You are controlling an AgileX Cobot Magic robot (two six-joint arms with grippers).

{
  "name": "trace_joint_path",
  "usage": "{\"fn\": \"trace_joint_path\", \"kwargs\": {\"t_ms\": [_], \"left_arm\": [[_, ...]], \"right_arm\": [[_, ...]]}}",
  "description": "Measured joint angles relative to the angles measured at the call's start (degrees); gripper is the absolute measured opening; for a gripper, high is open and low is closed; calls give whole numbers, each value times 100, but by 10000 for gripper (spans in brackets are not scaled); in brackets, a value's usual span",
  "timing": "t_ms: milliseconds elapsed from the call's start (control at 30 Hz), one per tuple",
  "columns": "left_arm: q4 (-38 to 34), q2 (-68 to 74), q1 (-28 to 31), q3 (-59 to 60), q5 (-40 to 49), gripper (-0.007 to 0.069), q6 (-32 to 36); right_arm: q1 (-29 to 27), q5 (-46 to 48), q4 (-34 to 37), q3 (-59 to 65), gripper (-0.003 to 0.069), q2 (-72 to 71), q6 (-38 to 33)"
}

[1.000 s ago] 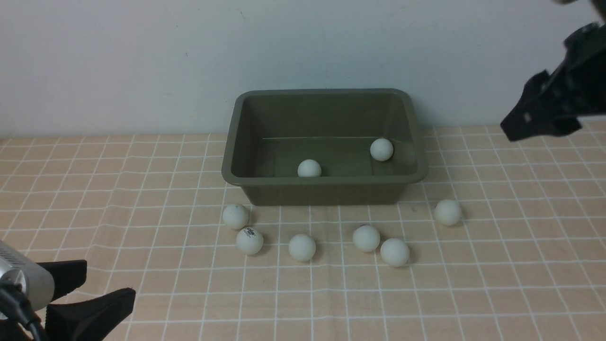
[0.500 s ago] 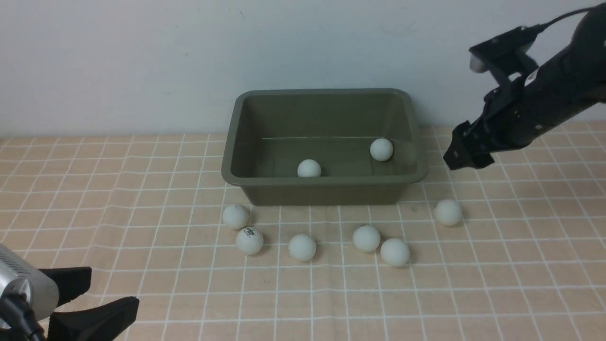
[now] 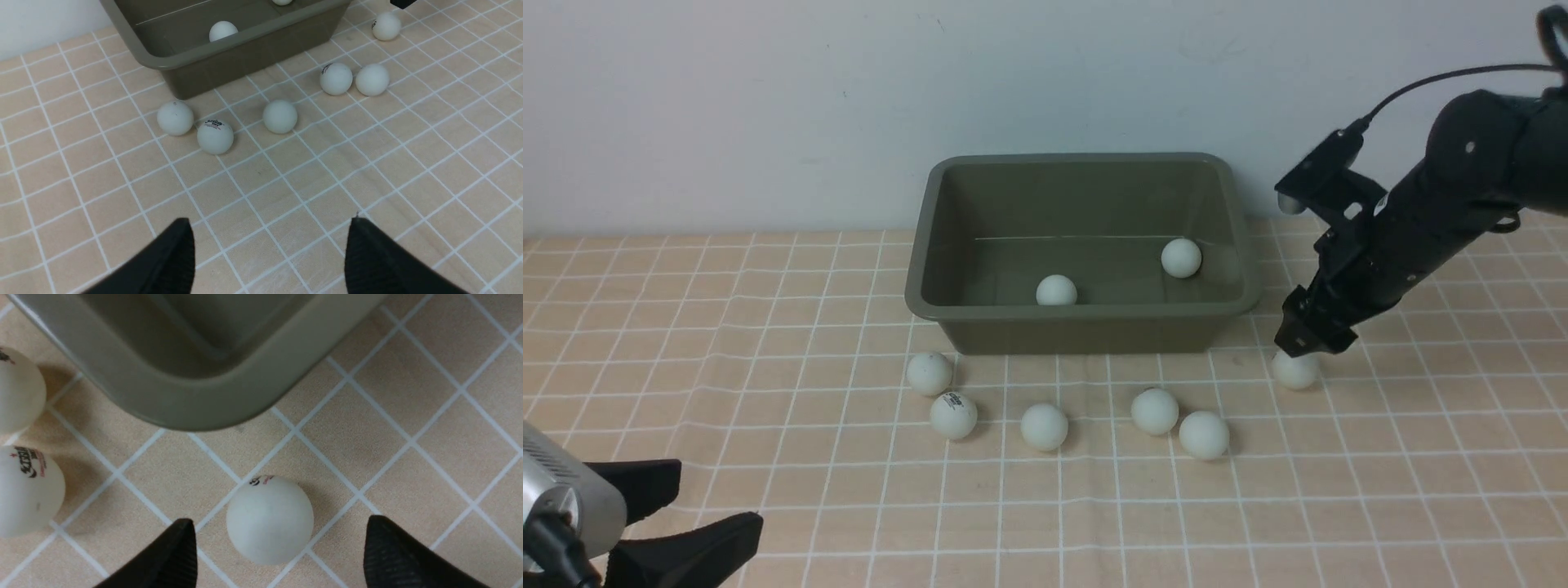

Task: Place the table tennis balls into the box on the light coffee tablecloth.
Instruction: 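Reach for and grasp a ping pong ball on the table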

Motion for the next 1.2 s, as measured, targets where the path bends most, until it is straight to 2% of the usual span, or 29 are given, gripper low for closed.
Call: {"fn": "trace_joint_path", "kwargs": {"t_ms": [733,933,1000,1200], "left_arm": [[0,0,0,0,0,413,35],[0,0,0,0,0,413,35],[0,0,0,0,0,413,35],[0,0,0,0,0,413,35]], "right_arm": [[0,-249,239,0,496,623,5],[0,-293,239,0,428,623,73],[0,-323,219,0,344,623,154],[0,-323,-253,-6,337,618,442]]}}
